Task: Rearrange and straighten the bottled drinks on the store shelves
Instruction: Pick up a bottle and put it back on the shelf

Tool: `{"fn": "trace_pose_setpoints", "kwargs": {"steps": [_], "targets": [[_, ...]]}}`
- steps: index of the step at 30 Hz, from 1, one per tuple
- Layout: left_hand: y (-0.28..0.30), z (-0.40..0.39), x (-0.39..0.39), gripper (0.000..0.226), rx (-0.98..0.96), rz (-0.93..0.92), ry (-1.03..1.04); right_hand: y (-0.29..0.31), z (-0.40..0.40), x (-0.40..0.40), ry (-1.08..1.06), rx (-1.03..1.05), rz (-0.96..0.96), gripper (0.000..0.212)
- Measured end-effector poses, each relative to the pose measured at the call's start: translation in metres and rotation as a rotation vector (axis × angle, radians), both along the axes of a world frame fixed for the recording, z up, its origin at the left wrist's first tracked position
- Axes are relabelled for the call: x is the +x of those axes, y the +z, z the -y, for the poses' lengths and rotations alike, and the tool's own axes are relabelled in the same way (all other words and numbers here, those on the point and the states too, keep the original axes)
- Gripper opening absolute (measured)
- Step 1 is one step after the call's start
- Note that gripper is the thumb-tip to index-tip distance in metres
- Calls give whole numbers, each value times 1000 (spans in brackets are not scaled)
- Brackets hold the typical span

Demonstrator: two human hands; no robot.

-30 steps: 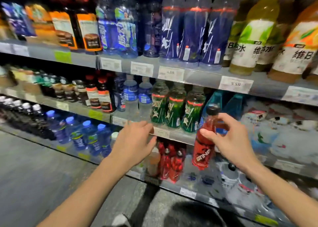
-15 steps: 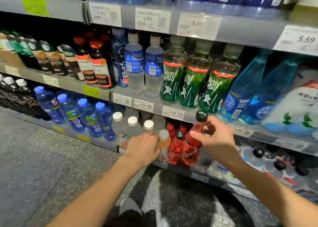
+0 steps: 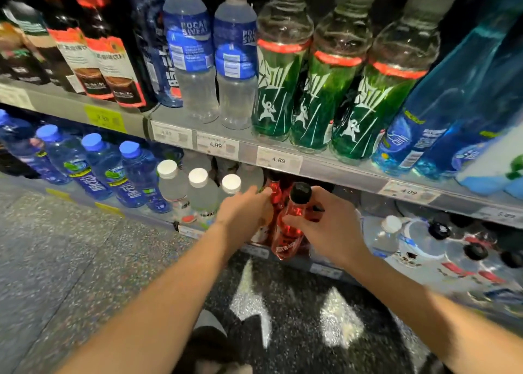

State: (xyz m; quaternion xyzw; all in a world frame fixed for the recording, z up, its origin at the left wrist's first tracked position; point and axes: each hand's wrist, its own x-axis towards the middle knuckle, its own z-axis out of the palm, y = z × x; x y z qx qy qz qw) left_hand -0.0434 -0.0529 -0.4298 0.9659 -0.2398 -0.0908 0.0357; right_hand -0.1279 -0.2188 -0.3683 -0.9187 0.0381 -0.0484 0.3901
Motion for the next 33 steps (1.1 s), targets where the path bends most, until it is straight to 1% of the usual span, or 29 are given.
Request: {"fn": "trace_pose_setpoints", "kwargs": {"steps": [3,7,9,10,12,16,19,21,24,26,29,33], "targets": [[2,2,-3,44,16,30,-67,-2,0,1,5,12,-7,31],[10,-5,-16,26,-114,-5,31,-2,-1,5,5,30,-32,28],[15,-14,-20,22,-90,-22,60,-3,-2,7,-2,50,-47,28],[19,-19,-22,21,-105,-43,78,-4,-3,7,-6,61,-46,28],[34,-29,-30,25,-200,-76,125,-6,-7,8,-12,56,-26,27],[58,-49,-50,34,-341,-6,151,-9,-16,13,27,17,-5,26],[61,-65,-64,31,-503,-1,169,-13,-24,20,47,-80,13,25],[59,-76,-71,28,-577,19,182,-19,-30,25,75,-152,45,29],[56,-91,-75,23,-598,71,192,-34,-39,34,107,-249,40,32],[57,-96,-75,20,-632,97,189,-44,-45,41,109,-331,73,32],[59,-98,-72,24,-649,146,187,-54,-48,49,155,-483,135,30],[65,-99,-69,27,-691,135,222,-61,-43,60,217,-582,55,23]]}}
